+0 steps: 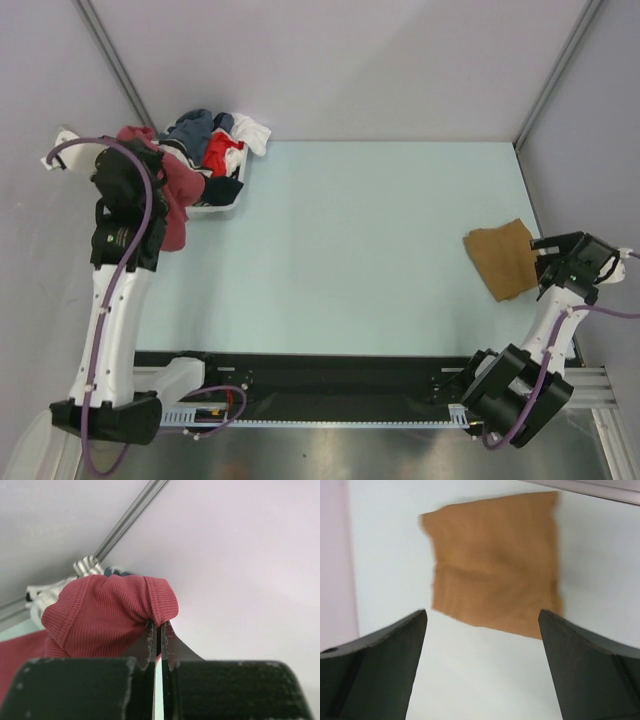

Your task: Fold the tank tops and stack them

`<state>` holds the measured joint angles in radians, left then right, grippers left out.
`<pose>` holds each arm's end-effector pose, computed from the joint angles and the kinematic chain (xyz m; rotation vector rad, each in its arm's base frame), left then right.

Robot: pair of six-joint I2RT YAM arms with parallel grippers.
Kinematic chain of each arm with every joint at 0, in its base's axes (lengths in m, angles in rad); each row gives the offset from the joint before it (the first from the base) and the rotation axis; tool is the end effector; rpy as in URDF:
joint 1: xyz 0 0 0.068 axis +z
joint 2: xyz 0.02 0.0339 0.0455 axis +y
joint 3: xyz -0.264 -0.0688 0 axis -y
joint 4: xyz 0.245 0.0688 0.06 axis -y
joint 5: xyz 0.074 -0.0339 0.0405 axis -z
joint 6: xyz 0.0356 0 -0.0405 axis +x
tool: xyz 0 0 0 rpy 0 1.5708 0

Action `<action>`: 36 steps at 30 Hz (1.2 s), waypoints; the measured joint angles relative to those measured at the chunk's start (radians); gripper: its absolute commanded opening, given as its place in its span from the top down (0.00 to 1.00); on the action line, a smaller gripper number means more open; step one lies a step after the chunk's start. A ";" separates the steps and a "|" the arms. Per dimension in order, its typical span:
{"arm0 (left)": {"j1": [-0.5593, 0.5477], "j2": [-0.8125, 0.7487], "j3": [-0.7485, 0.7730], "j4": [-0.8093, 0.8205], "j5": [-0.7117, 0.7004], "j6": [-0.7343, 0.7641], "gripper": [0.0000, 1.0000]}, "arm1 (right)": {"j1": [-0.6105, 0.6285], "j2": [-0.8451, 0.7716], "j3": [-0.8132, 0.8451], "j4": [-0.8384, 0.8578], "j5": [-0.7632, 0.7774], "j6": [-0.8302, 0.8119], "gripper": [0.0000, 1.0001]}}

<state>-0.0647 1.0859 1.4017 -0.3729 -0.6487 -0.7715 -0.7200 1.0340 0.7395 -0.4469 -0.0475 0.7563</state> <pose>0.2143 0.0077 0.4743 -0.9929 1.2770 -0.1175 0.1648 -0.1423 0.2527 1.5380 1.7266 0.0734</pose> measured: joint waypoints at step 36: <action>-0.716 0.180 -0.251 -0.133 -0.018 0.059 0.00 | 0.715 0.065 0.063 0.161 -0.238 -0.285 0.26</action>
<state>-0.7807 1.2659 1.1507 -0.5056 -0.6662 -0.7124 -0.0051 1.0988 0.8024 -0.2859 -0.2855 0.4709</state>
